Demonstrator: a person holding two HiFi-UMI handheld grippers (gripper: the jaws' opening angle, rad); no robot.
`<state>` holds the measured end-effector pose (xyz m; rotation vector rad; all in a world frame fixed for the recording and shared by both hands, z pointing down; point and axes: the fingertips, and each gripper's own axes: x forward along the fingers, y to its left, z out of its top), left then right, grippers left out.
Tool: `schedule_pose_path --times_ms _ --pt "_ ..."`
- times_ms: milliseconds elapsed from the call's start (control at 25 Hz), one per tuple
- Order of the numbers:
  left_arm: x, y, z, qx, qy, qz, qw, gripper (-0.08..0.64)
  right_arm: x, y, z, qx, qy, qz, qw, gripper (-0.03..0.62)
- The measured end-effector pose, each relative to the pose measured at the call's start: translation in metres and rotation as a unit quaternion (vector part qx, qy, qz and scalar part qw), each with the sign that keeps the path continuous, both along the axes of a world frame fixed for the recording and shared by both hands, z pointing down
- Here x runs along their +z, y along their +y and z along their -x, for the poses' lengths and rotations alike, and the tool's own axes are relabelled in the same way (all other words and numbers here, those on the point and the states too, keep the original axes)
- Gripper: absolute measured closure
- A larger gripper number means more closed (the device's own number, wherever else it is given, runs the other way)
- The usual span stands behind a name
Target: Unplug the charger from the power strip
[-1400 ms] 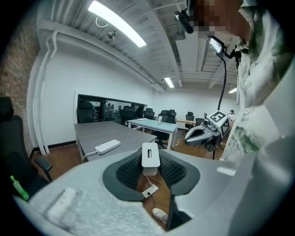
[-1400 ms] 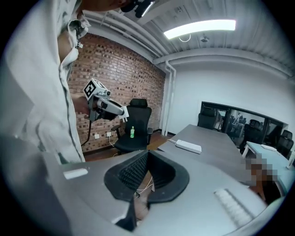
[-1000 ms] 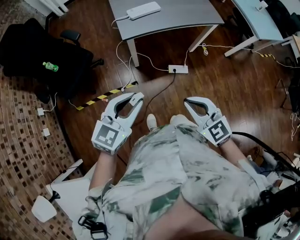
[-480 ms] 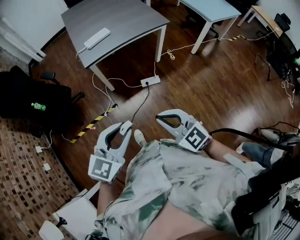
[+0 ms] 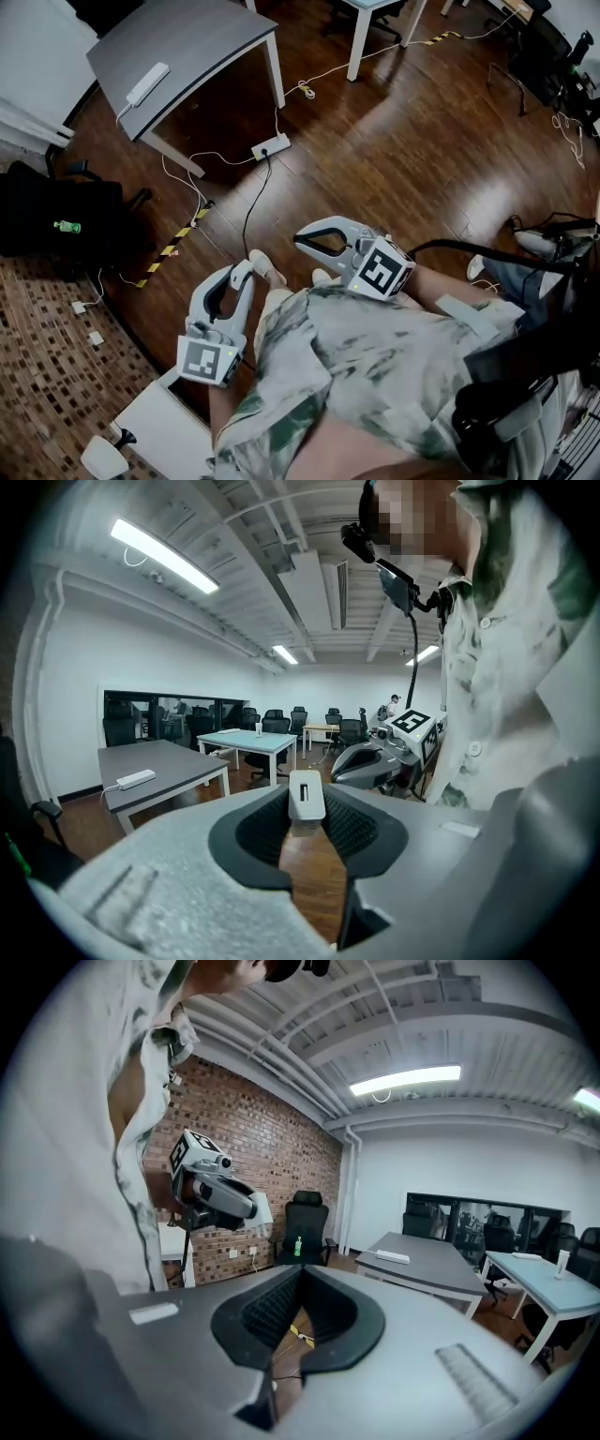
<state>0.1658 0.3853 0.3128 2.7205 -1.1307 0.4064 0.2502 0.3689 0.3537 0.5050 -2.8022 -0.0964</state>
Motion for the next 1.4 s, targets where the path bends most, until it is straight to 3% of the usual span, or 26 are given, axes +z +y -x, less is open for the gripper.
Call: schedule_pose_path --times_ms 360,1040,1400 --pt "-0.008 0.013 -0.019 0.021 -0.007 -0.008 0.9997 0.456 -0.015 0.02 -0.015 0.014 -0.012 -0.004 1.0 0.588" --pt "-0.018 0.019 0.034 0.017 0.0 -0.016 0.9997 0.456 -0.041 0.028 0.043 0.003 -0.016 -0.028 0.999 0.588" --pt "-0.017 0.019 0.041 0.016 0.011 -0.019 0.9996 0.456 -0.048 0.029 0.052 -0.001 -0.006 -0.032 0.999 0.589"
